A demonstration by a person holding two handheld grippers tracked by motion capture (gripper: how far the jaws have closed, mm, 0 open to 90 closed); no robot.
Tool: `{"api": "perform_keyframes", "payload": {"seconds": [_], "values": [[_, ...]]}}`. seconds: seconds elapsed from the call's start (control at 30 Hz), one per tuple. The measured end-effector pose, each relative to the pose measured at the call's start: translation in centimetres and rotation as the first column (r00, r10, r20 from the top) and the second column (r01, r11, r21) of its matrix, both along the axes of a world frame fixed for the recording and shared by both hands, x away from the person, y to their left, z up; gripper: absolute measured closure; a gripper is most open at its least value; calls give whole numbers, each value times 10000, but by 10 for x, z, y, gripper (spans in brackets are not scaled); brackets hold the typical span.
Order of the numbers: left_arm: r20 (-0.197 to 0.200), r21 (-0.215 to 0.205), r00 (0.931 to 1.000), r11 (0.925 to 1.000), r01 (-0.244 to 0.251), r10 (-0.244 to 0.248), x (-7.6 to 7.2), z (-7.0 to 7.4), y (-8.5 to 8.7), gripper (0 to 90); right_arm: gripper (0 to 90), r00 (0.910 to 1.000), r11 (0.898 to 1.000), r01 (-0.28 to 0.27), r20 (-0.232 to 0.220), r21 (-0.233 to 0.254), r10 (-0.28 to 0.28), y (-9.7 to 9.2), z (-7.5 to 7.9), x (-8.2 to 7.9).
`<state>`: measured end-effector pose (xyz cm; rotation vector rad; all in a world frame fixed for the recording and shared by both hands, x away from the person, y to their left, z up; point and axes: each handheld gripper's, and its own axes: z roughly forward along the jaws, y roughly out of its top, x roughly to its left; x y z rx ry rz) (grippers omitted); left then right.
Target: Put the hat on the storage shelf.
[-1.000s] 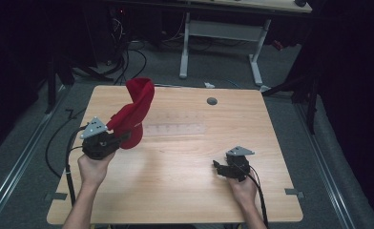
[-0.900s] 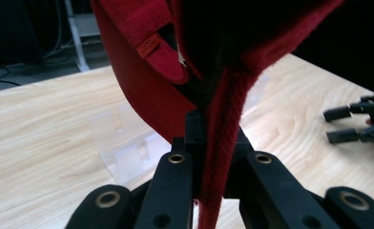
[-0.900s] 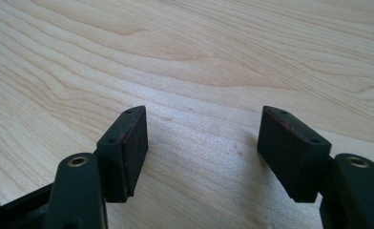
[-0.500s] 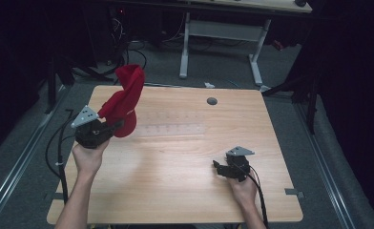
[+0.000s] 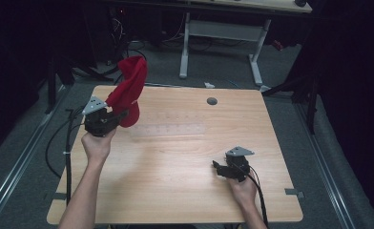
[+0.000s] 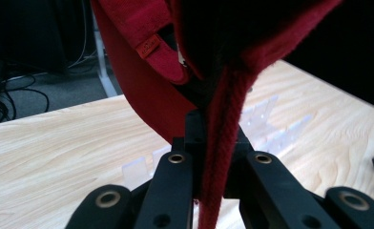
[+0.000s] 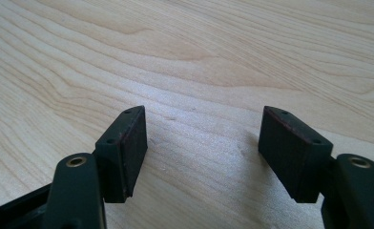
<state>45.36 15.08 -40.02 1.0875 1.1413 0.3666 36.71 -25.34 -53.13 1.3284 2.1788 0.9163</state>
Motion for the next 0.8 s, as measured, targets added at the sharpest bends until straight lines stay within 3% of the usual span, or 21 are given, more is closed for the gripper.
{"api": "perform_keyframes", "payload": {"seconds": [0.2, 0.4, 0.6, 0.8], "values": [[-315, 110, 9992, 9997, -227, 230, 11, -10, -1, 854, 340, 10000, 10000, 13, -15, 15, -13, 0, 0, 0], [-451, 575, 9982, 9977, -359, 386, 16, -21, -7, 854, 339, 10000, 10000, 14, -22, 21, -14, 1, 0, 0], [-847, 186, 9945, 9980, -610, 623, 22, -34, -2, 853, 338, 10000, 10000, 2, -10, 11, -2, 1, 0, 0], [-912, 17, 9937, 9979, -650, 649, 23, -40, -3, 852, 336, 10000, 10000, -4, -3, 5, 4, 1, 0, 0]]}}
